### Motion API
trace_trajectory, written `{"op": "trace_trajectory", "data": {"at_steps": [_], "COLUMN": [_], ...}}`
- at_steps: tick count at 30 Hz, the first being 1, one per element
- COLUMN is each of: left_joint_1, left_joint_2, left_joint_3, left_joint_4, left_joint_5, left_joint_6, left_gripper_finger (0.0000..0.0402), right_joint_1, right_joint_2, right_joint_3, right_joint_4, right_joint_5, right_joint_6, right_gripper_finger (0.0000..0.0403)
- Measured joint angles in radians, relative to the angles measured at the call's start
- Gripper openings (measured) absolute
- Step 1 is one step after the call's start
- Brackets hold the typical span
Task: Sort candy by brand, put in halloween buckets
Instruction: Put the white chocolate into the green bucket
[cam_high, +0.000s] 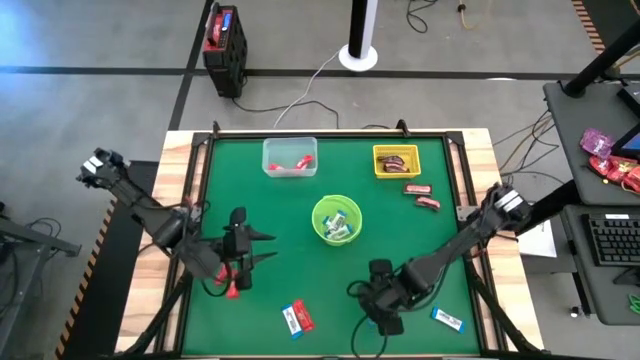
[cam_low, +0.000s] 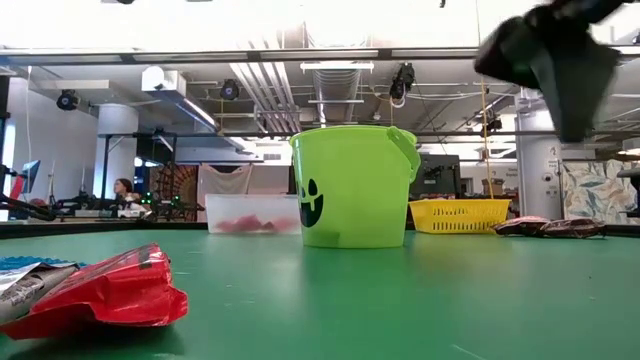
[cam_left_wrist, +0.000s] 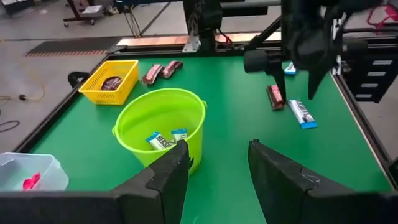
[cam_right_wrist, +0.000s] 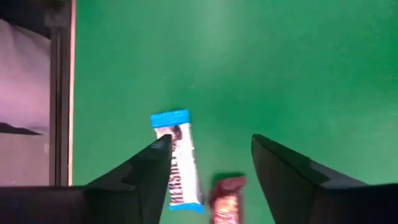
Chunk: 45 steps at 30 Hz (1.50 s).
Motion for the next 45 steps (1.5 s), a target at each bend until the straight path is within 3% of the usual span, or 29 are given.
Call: {"op": "trace_trajectory", "data": {"at_steps": [6, 12, 19, 26, 31, 38, 45], "left_joint_1": [-0.009, -0.008, -0.007, 0.001, 0.017, 0.038, 0.041], "left_joint_2": [0.008, 0.008, 0.008, 0.008, 0.008, 0.007, 0.007], "left_joint_3": [0.000, -0.001, -0.001, -0.001, -0.001, -0.001, -0.002], "left_joint_4": [-0.004, 0.007, 0.017, 0.021, 0.021, 0.021, 0.021], "left_joint_5": [-0.004, -0.007, -0.089, -0.107, -0.108, -0.108, -0.108], "left_joint_6": [0.010, 0.100, 0.201, 0.263, 0.265, 0.275, 0.279], "left_gripper_finger": [0.0150, 0.0150, 0.0150, 0.0150, 0.0150, 0.0150, 0.0150], "right_joint_1": [0.069, 0.095, 0.095, 0.095, 0.095, 0.094, 0.088], "right_joint_2": [0.087, 0.138, 0.161, 0.217, 0.219, 0.202, 0.172], "right_joint_3": [0.013, 0.013, 0.013, 0.015, 0.014, 0.012, 0.009], "right_joint_4": [-0.005, -0.008, -0.015, -0.020, -0.021, -0.012, -0.004], "right_joint_5": [-0.039, -0.045, -0.046, -0.041, -0.039, -0.044, -0.029], "right_joint_6": [0.090, 0.178, 0.205, 0.178, 0.174, 0.166, 0.167], "right_gripper_finger": [0.0248, 0.0255, 0.0236, 0.0210, 0.0171, 0.0061, 0.0035]}}
